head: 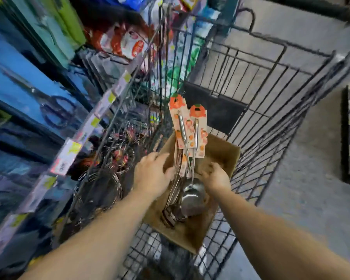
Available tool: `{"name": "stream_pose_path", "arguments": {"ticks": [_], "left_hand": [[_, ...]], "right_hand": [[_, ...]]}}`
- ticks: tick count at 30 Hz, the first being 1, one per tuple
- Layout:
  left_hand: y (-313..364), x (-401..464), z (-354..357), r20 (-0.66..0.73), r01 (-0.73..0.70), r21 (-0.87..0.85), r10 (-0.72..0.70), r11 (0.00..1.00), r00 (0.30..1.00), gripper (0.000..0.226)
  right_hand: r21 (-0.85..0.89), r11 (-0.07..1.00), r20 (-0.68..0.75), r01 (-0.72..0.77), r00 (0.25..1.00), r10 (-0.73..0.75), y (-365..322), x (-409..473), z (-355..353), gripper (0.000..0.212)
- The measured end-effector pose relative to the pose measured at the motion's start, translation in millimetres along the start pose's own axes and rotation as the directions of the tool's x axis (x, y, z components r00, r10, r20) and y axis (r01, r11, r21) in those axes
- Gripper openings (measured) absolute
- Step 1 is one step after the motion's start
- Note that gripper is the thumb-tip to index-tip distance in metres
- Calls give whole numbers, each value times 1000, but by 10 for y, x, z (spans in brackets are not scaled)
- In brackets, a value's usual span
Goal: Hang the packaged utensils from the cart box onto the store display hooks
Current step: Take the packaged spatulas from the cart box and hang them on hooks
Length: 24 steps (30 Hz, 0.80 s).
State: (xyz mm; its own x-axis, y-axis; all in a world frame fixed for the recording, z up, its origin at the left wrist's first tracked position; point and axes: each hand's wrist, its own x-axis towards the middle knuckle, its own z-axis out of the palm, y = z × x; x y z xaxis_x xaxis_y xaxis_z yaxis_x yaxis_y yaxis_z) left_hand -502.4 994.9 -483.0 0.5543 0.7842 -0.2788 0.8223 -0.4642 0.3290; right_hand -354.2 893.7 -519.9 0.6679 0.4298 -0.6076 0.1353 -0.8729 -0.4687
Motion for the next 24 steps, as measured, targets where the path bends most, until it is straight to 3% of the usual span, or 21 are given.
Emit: {"name": "stream_pose_path", "arguments": {"ticks": [7,13,20,24], "left_hand": [[-306,401,669,91,-5,-58,10,998,996,52],[-397,518,926,108,2,-113,10,994,994,51],[-413,461,947,145,36,-141,-16,989,989,52],[-221,391,858,177,54,-180,-22,982,984,53]], "right_hand": [[106,990,-26,-94,995,97,73,656,605,34],[190,981,-33,-42,998,49,147,954,842,33],[272,962,1,-16,1000,17,166,900,739,19],[234,972,-86,31,996,-11,100,694,505,15]]}}
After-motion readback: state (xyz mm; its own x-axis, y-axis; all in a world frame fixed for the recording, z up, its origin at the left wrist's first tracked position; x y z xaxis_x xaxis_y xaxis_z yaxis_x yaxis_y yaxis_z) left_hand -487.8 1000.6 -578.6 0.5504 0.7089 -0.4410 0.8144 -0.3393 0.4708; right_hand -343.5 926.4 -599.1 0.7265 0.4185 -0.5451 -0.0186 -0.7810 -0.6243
